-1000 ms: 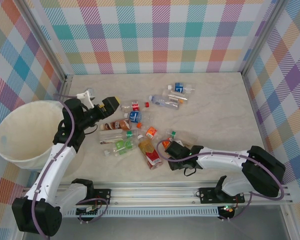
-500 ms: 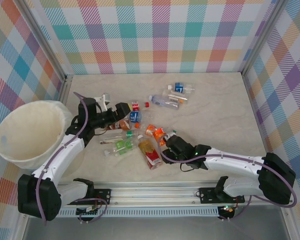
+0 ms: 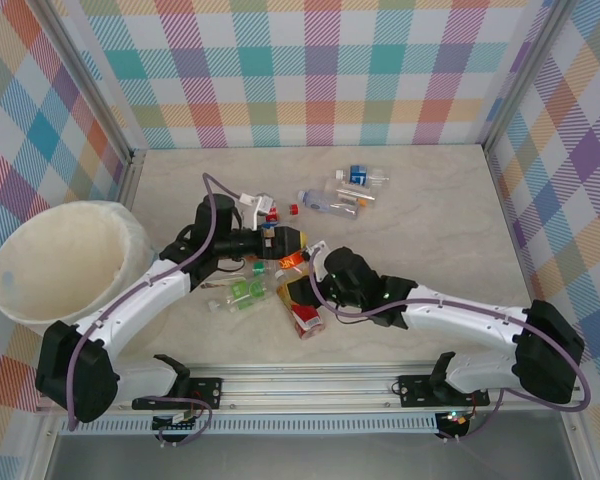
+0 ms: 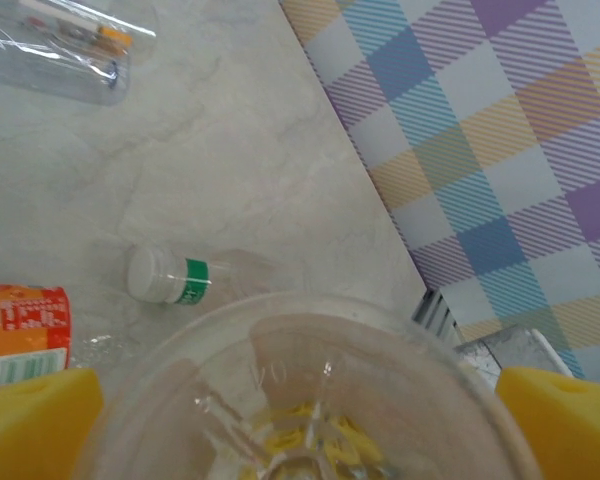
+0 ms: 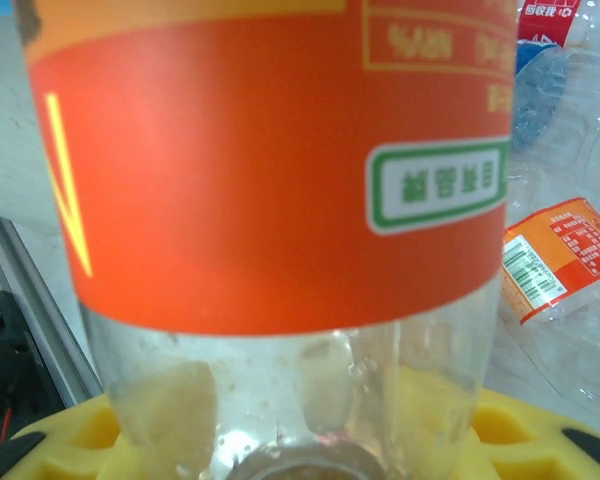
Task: Put the plastic bottles in the bin
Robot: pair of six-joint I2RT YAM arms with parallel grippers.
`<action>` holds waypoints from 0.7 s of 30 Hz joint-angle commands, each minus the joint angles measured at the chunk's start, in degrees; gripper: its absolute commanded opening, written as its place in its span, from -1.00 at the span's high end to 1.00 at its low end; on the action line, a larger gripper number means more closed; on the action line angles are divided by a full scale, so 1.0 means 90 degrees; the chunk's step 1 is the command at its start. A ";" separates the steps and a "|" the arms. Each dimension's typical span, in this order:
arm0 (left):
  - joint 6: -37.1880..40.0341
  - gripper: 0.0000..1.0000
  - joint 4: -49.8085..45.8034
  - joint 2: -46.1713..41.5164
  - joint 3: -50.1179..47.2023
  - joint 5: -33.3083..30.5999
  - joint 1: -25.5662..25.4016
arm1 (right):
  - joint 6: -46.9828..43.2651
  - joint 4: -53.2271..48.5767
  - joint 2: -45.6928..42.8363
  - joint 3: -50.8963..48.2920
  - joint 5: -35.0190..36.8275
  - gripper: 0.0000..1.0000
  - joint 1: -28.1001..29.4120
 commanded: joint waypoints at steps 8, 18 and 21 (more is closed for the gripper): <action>0.0095 -0.45 0.0084 0.0151 0.0170 0.0382 -0.0148 | -0.0387 0.0654 0.0032 0.0508 -0.0381 0.12 0.0015; -0.0206 0.01 0.0572 0.0028 0.0068 0.0393 -0.0030 | -0.0344 0.0984 -0.0308 0.0107 -0.0066 -0.16 -0.0016; -0.0248 0.07 0.0572 -0.0009 0.0083 0.0345 -0.0021 | -0.0406 0.0643 -0.0389 0.0243 -0.0064 -0.38 -0.0014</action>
